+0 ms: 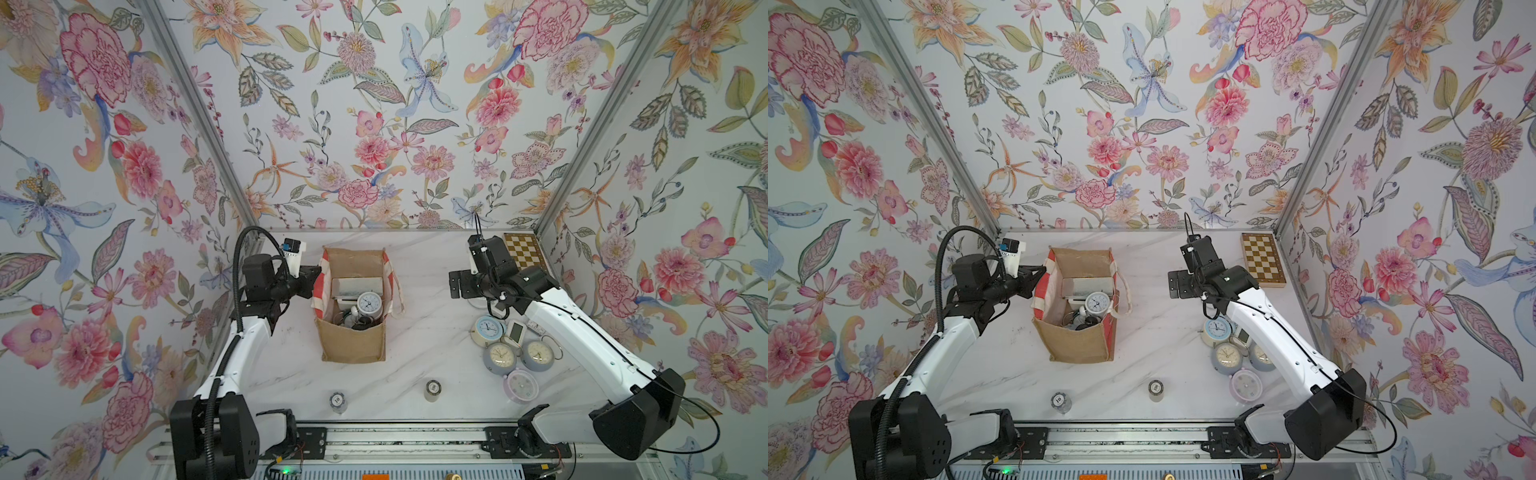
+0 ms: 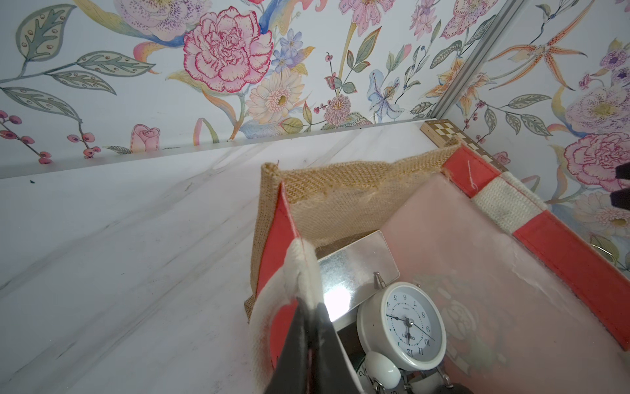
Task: Put the alarm clock into the canvas bag
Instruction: Pick up the alarm from the center of the board.
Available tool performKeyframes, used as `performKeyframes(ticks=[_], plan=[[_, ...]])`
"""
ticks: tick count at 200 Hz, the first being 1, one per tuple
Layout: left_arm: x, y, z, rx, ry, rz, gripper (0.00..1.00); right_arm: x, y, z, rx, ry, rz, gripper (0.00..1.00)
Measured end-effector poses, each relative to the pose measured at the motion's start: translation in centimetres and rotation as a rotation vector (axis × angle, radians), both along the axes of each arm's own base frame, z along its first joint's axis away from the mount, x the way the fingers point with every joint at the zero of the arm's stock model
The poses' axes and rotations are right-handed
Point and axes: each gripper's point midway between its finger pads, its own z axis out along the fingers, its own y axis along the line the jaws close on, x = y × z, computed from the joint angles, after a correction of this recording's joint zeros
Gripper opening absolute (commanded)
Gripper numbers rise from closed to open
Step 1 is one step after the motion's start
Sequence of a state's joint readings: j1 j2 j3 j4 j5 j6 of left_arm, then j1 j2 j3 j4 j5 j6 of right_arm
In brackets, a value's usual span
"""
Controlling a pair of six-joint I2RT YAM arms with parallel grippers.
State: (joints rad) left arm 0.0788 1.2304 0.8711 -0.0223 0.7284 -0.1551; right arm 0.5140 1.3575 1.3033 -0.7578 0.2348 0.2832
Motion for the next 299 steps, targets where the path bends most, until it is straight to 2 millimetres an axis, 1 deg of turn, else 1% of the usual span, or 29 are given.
performKeyframes(ticks=[18, 45, 83, 106, 133, 156, 207, 262, 299], plan=[[0.0, 0.0, 0.0, 0.0, -0.001, -0.001, 0.0, -0.3, -1.9, -2.9, -0.008, 0.051, -0.057, 0.99], [0.0, 0.0, 0.1, 0.0, -0.003, -0.001, 0.0, -1.1, -4.3, -6.7, -0.006, 0.13, -0.126, 0.99], [0.0, 0.0, 0.1, 0.0, -0.003, -0.001, 0.0, -2.4, -6.6, -10.8, 0.027, 0.216, -0.198, 0.99], [0.0, 0.0, 0.1, 0.0, -0.003, -0.001, 0.0, -3.1, -7.8, -12.5, 0.06, 0.26, -0.254, 0.99], [0.0, 0.0, 0.1, 0.0, -0.003, -0.001, 0.0, -3.3, -8.7, -13.3, 0.118, 0.289, -0.338, 0.99], [0.0, 0.0, 0.1, 0.0, -0.003, -0.001, 0.0, -3.0, -8.7, -13.6, 0.164, 0.293, -0.408, 0.99], [0.0, 0.0, 0.1, 0.0, -0.003, -0.001, 0.0, -3.0, -9.0, -15.9, 0.189, 0.365, -0.554, 0.99], [0.0, 0.0, 0.1, 0.0, -0.003, -0.001, 0.0, -2.7, -9.2, -16.6, 0.174, 0.383, -0.591, 1.0], [0.0, 0.0, 0.1, 0.0, -0.003, -0.001, 0.0, -2.7, -8.6, -16.7, 0.157, 0.39, -0.573, 0.99]])
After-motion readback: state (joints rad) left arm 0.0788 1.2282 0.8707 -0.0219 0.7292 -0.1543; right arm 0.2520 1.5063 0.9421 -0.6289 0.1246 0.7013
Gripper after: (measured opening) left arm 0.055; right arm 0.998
